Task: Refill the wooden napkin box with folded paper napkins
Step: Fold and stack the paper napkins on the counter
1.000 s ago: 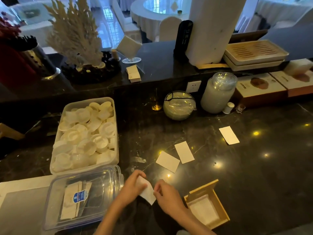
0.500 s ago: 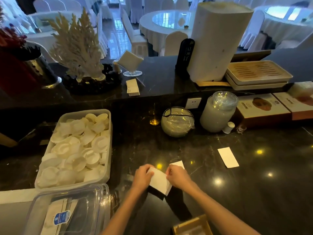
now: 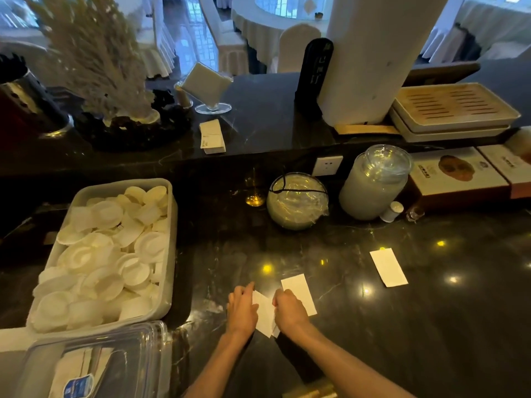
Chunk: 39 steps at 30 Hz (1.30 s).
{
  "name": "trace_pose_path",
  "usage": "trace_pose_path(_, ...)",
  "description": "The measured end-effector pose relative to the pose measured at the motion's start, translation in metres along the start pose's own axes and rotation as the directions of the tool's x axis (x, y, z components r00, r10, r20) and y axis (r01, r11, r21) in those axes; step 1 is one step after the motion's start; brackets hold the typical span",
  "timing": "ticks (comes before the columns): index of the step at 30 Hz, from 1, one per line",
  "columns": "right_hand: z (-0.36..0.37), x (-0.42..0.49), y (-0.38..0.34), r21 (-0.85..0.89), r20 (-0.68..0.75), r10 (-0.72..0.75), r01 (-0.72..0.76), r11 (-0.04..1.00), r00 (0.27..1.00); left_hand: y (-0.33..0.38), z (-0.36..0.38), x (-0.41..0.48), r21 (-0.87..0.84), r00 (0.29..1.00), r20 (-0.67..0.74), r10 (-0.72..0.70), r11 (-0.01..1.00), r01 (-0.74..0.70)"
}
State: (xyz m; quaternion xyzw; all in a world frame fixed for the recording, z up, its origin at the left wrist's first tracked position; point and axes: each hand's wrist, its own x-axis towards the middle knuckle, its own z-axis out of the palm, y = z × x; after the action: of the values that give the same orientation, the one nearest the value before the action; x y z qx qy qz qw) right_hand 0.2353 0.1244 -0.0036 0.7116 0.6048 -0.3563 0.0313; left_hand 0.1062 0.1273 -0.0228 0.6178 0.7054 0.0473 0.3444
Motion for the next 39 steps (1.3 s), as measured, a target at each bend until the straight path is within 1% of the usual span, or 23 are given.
trace_pose_path(3, 0.002, 0.001, -0.001, 0.016, -0.012, 0.01, -0.01, 1.0, 1.0, 0.003, -0.001, 0.004, -0.016, 0.998, 0.013, -0.056, 0.998, 0.056)
trace_pose_path(7, 0.003, 0.001, -0.001, -0.005, -0.016, 0.005, -0.005, 1.0, 1.0, 0.003, -0.003, 0.005, -0.028, 0.995, 0.05, -0.091, 0.995, 0.093)
trace_pose_path(10, 0.001, -0.001, -0.001, -0.053, -0.02, -0.003, 0.002, 0.999, 1.0, 0.002, -0.006, 0.001, 0.006, 0.997, 0.056, -0.062, 0.998, 0.062)
trace_pose_path(12, -0.002, -0.002, 0.001, -0.055, -0.017, -0.008, 0.007, 0.998, 1.0, 0.002, -0.008, -0.001, -0.014, 0.998, 0.055, -0.037, 0.999, 0.038)
trace_pose_path(15, -0.013, -0.002, 0.005, 0.036, -0.005, -0.034, 0.034, 0.999, 0.999, 0.003, -0.014, 0.001, -0.114, 0.998, 0.048, 0.046, 0.993, -0.04)
trace_pose_path(18, -0.03, -0.003, 0.015, 0.243, 0.006, -0.077, 0.073, 0.967, 0.997, 0.013, -0.026, 0.006, -0.162, 0.983, 0.1, 0.156, 0.977, -0.138)
trace_pose_path(20, -0.043, -0.006, 0.024, 0.346, -0.016, -0.084, 0.084, 0.935, 0.996, 0.028, -0.034, 0.011, -0.203, 0.964, 0.14, 0.226, 0.96, -0.195)
trace_pose_path(23, -0.061, -0.003, 0.041, 0.388, -0.042, -0.087, 0.096, 0.917, 0.995, 0.054, -0.034, 0.022, -0.245, 0.95, 0.163, 0.265, 0.944, -0.221)
trace_pose_path(25, -0.069, 0.003, 0.053, 0.413, -0.022, -0.057, 0.061, 0.909, 0.998, 0.071, -0.028, 0.03, -0.213, 0.95, 0.198, 0.242, 0.957, -0.199)
trace_pose_path(28, -0.071, 0.011, 0.07, 0.421, 0.046, 0.017, -0.035, 0.907, 0.999, 0.089, -0.016, 0.046, -0.127, 0.955, 0.237, 0.179, 0.98, -0.153)
trace_pose_path(31, -0.065, 0.018, 0.083, 0.438, 0.066, 0.086, -0.107, 0.892, 0.994, 0.101, 0.001, 0.055, 0.008, 0.951, 0.262, 0.165, 0.985, -0.174)
trace_pose_path(35, -0.05, 0.021, 0.092, 0.418, 0.05, 0.119, -0.129, 0.899, 0.992, 0.104, 0.021, 0.057, 0.251, 0.946, 0.269, 0.181, 0.935, -0.25)
trace_pose_path(39, -0.033, 0.021, 0.098, 0.37, -0.032, 0.097, -0.079, 0.926, 0.995, 0.102, 0.032, 0.053, 0.372, 0.955, 0.222, 0.198, 0.888, -0.271)
